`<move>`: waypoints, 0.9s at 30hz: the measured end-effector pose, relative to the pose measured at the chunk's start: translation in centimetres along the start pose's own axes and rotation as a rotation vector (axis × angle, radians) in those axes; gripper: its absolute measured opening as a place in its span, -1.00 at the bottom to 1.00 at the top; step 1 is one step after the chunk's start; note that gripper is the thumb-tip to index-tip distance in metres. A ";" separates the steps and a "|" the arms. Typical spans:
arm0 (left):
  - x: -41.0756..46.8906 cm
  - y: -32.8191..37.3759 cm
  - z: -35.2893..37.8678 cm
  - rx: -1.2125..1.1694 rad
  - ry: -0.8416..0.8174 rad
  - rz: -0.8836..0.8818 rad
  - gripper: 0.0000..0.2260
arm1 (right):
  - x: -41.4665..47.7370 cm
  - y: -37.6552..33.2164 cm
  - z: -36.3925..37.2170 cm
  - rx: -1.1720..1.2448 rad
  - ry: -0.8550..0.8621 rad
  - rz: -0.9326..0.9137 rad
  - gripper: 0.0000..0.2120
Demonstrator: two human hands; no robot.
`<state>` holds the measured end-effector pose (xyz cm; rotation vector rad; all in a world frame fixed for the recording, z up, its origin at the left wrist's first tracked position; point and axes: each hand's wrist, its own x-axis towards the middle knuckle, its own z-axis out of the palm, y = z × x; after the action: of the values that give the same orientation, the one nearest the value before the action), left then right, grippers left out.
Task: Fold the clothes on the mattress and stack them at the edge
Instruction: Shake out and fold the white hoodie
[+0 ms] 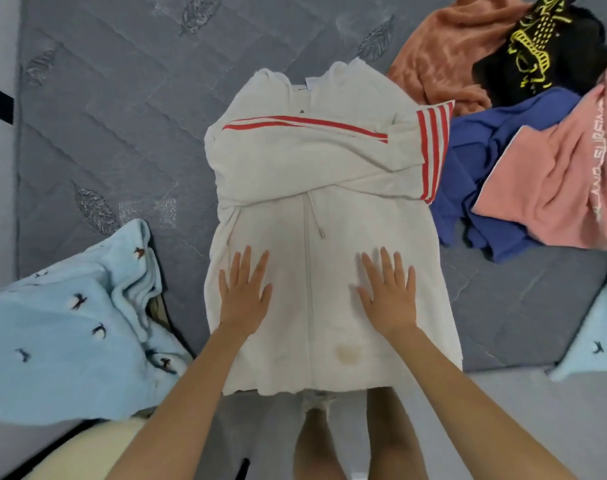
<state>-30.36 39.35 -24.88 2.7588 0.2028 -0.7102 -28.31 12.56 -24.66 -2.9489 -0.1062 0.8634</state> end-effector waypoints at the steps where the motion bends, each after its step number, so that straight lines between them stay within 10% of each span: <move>1: -1.2 -0.4 0.4 0.008 -0.027 -0.008 -0.45 | -1.3 -0.2 0.7 0.004 -0.027 0.011 -0.42; 22: -9.3 -3.2 8.4 -0.624 0.144 -0.937 -0.50 | -7.4 8.8 7.5 0.279 -0.087 0.479 -0.19; 27: -10.0 -2.7 8.0 -0.781 0.135 -0.755 -0.85 | -8.0 8.9 7.7 0.512 0.017 0.672 -0.31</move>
<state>-43.20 38.77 -27.32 1.9218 1.2845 -0.4435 -38.78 3.41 -27.57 -2.4882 0.9941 0.7577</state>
